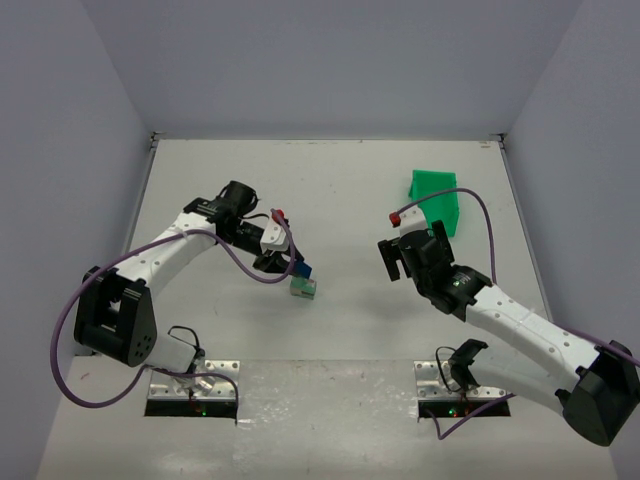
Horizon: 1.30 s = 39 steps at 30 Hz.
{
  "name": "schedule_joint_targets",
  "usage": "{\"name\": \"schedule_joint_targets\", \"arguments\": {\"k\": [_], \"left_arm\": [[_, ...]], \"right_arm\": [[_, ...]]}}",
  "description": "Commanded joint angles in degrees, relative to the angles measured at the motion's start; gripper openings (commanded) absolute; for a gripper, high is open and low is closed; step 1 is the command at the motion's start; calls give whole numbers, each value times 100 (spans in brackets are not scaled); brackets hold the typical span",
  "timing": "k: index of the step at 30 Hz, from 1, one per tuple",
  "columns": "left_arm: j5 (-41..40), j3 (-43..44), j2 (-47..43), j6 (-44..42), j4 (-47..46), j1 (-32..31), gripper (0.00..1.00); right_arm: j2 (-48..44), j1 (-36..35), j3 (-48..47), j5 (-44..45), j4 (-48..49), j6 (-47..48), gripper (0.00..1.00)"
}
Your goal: Build the wood block tower
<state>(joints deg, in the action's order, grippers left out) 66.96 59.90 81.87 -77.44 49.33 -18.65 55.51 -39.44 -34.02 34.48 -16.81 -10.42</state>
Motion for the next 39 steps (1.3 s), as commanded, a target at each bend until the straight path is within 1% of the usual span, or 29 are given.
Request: {"name": "schedule_joint_targets", "arguments": {"k": [1, 11, 32, 39], "left_arm": [[259, -54, -20, -53, -202, 46, 5], [202, -127, 14, 273, -563, 54, 5], [89, -206, -30, 159, -540, 55, 5], [115, -198, -21, 141, -514, 81, 7]], "right_arm": [[-30, 33, -281, 138, 64, -125, 99], [-48, 25, -289, 147, -67, -153, 99], [-75, 24, -263, 129, -191, -188, 99], [-67, 32, -281, 129, -217, -188, 99]]}}
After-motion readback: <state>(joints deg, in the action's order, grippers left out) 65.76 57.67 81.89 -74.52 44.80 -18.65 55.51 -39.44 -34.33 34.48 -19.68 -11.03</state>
